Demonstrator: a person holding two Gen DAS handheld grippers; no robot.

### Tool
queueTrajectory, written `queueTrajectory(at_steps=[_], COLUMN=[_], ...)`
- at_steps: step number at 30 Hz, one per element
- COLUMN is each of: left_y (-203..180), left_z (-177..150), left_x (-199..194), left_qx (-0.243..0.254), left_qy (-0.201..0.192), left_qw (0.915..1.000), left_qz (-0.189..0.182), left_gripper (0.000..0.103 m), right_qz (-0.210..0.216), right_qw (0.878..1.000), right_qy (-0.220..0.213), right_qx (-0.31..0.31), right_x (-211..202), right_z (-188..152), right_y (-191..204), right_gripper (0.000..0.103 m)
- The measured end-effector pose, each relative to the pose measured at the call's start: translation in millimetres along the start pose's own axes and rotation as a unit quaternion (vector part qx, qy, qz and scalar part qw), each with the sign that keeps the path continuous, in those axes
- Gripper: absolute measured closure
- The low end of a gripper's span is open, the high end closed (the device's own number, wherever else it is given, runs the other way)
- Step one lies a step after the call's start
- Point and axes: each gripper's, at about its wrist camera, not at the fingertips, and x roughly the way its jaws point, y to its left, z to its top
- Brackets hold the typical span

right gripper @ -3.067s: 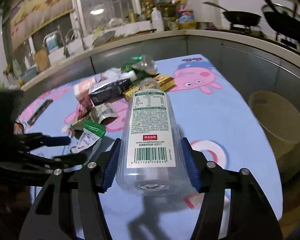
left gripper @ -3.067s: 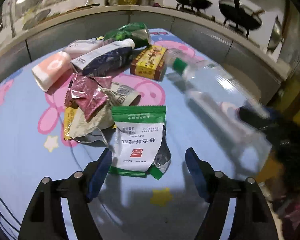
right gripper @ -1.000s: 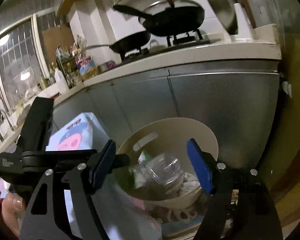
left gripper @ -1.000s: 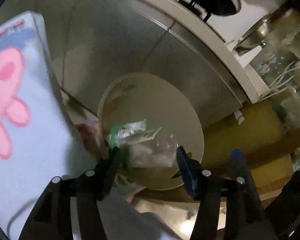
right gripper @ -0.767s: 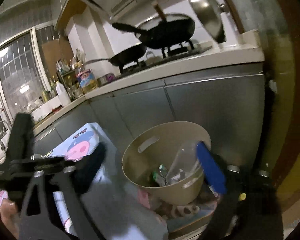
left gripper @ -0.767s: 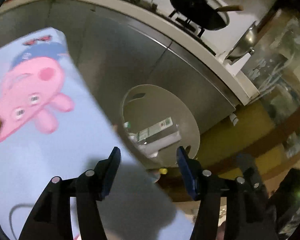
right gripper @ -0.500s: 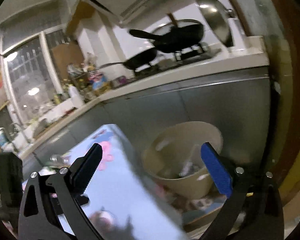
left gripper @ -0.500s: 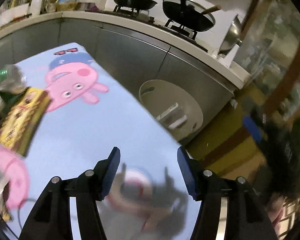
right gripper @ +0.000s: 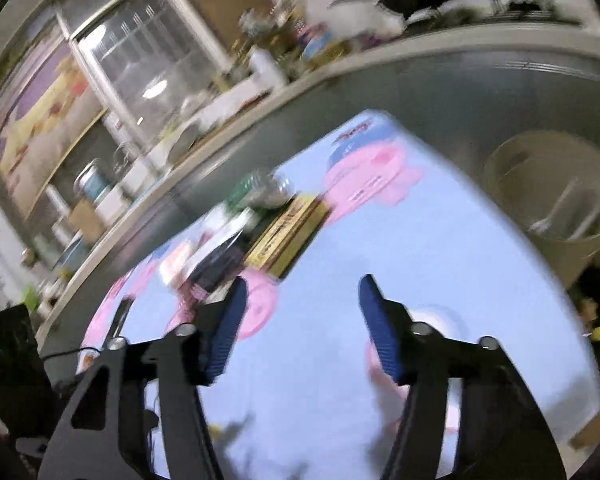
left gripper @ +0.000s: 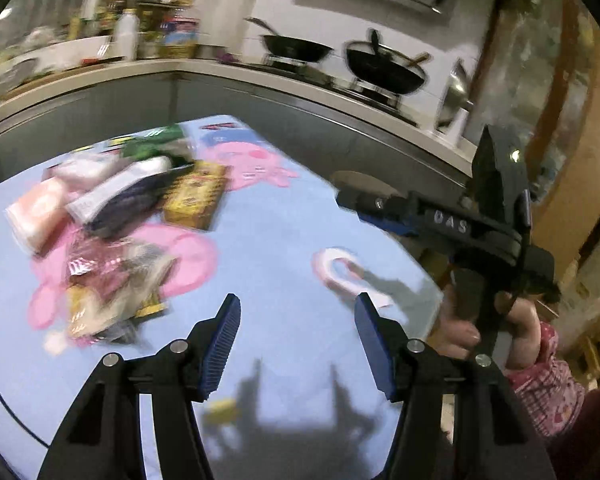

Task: Collect trash
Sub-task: 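Move both open tools back over the trash pile, then grasp the pink wrapper with right tool while left tool grasps white rice-cracker bag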

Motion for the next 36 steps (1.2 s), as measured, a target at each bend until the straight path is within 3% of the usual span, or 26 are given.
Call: queueTrajectory(at_steps=[2, 7, 12, 18, 19, 20, 21, 30, 36], left_y=[26, 106, 139, 134, 132, 129, 128, 106, 93], left_z=[-5, -15, -21, -23, -23, -22, -23, -15, -14], left_x=[-9, -23, -27, -16, -12, -9, -7, 10, 28], left_qx=[-0.029, -0.135, -0.169, -0.145, -0.134, -0.125, -0.119, -0.064, -0.023], left_qy=[-0.001, -0.003, -0.011, 0.000, 0.003, 0.006, 0.008, 0.005, 0.010], left_qw=[0.9994, 0.9895, 0.9836, 0.9880, 0.9894, 0.9906, 0.9913, 0.9954, 0.9935], left_qz=[0.017, 0.052, 0.061, 0.053, 0.054, 0.056, 0.057, 0.070, 0.111], left_gripper=[0.044, 0.044, 0.044, 0.044, 0.044, 0.044, 0.043, 0.041, 0.041], right_qz=[0.024, 0.050, 0.064, 0.068, 0.070, 0.077, 0.082, 0.061, 0.042], right_qw=[0.999, 0.994, 0.988, 0.981, 0.980, 0.978, 0.977, 0.993, 0.998], right_qy=[0.036, 0.084, 0.110, 0.150, 0.152, 0.155, 0.158, 0.055, 0.048], right_qx=[-0.004, -0.042, -0.084, -0.106, -0.110, -0.114, -0.114, -0.088, -0.025], right_x=[22, 65, 101, 152, 157, 160, 162, 95, 72], right_z=[-9, -21, -15, -13, -14, -14, -15, -5, -14], right_y=[16, 60, 96, 120, 123, 126, 127, 105, 64], right_gripper=[0.064, 0.067, 0.067, 0.067, 0.075, 0.098, 0.101, 0.102, 0.102])
